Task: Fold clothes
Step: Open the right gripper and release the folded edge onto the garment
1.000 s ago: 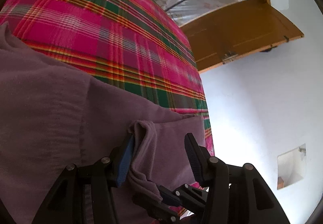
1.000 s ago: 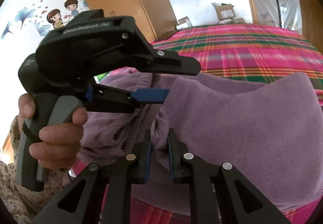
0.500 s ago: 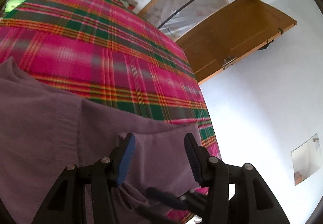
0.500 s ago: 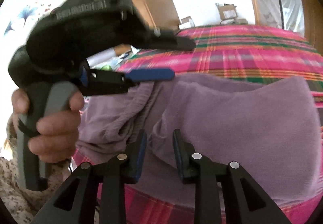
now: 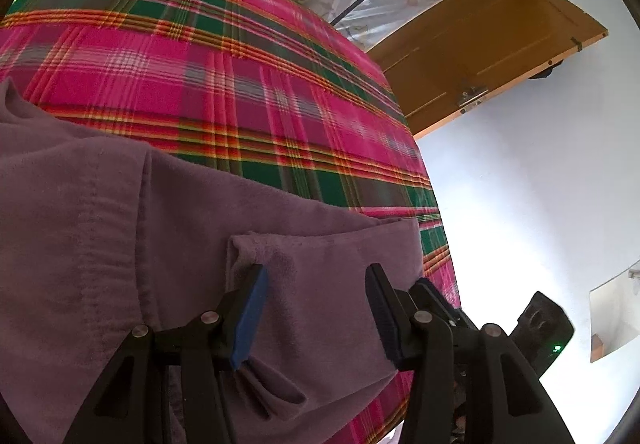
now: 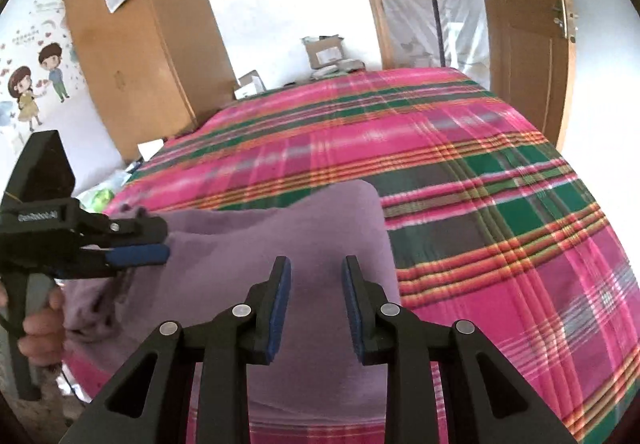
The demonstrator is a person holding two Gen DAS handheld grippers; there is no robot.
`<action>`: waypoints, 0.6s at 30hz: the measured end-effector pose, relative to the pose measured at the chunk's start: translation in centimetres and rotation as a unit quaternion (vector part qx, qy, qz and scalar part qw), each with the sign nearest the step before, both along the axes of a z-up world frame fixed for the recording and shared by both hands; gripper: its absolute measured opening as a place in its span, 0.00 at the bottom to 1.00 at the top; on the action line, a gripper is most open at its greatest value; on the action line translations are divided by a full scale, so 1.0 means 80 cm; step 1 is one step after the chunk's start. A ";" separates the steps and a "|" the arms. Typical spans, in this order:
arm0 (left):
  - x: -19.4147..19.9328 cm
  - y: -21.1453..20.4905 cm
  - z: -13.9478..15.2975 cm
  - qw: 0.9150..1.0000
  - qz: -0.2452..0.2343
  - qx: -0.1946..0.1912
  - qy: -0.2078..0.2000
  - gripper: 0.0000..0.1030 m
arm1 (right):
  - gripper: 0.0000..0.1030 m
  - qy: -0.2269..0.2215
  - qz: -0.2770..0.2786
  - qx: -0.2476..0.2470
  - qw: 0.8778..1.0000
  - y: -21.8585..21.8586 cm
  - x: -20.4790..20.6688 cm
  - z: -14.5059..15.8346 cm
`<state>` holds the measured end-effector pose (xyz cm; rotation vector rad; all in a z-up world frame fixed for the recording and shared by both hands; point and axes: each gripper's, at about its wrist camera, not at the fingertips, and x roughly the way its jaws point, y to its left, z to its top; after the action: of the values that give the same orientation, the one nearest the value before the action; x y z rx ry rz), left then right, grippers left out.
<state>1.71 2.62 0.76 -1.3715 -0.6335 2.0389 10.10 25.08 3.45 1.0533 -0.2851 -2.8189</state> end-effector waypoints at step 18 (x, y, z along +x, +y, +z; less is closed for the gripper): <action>0.045 -0.011 0.019 0.999 -0.025 -0.005 0.022 0.47 | 0.27 0.003 0.026 0.011 1.000 -0.002 0.029 -0.005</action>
<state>5.33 1.70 2.27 -1.3302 -0.5652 2.0288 12.44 24.88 3.05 1.0423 -0.2218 -2.7842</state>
